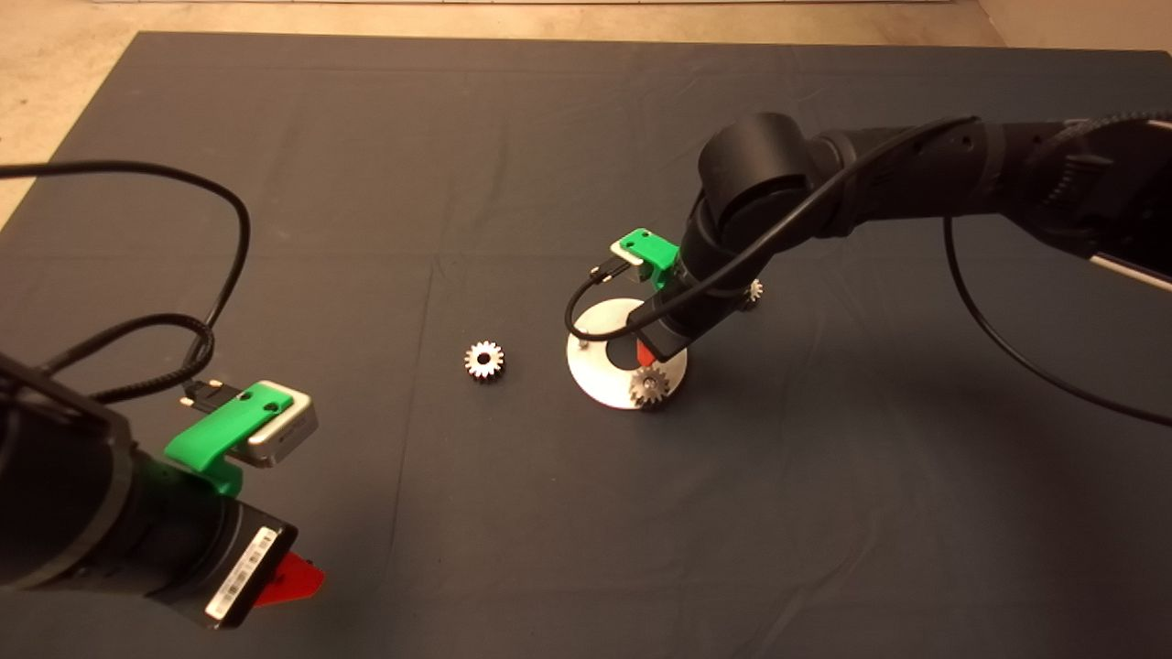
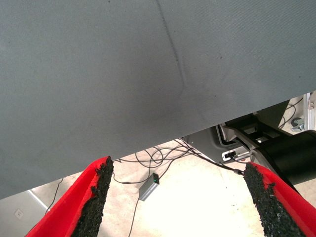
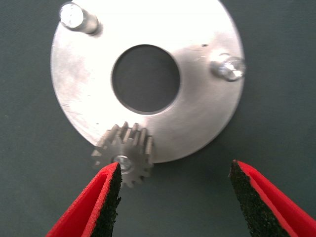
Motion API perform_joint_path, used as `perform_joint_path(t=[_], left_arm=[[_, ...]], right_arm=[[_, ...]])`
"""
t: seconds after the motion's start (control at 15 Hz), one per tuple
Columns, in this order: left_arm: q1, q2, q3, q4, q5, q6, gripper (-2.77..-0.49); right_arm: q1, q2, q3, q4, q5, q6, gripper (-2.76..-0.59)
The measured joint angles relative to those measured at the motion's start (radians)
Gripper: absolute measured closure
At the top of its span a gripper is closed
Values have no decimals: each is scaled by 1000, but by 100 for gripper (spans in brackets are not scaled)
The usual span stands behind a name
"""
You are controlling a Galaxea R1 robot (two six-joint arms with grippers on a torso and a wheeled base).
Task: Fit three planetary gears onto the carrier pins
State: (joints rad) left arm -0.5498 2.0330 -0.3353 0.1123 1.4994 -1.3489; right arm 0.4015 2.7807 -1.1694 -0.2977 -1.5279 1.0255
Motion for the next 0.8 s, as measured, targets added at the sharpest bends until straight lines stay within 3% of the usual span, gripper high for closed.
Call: perform_joint_path(t=[0.13, 0.4, 0.8], left_arm=[[0, 0, 0, 0, 0, 0, -189], [0, 0, 0, 0, -7, 0, -189], [0, 0, 0, 0, -7, 0, -189]], right_arm=[[9, -49, 0, 8, 3, -5, -162], [11, -127, -46, 16, -6, -37, -162], [14, -143, -230, 22, 0, -110, -162]])
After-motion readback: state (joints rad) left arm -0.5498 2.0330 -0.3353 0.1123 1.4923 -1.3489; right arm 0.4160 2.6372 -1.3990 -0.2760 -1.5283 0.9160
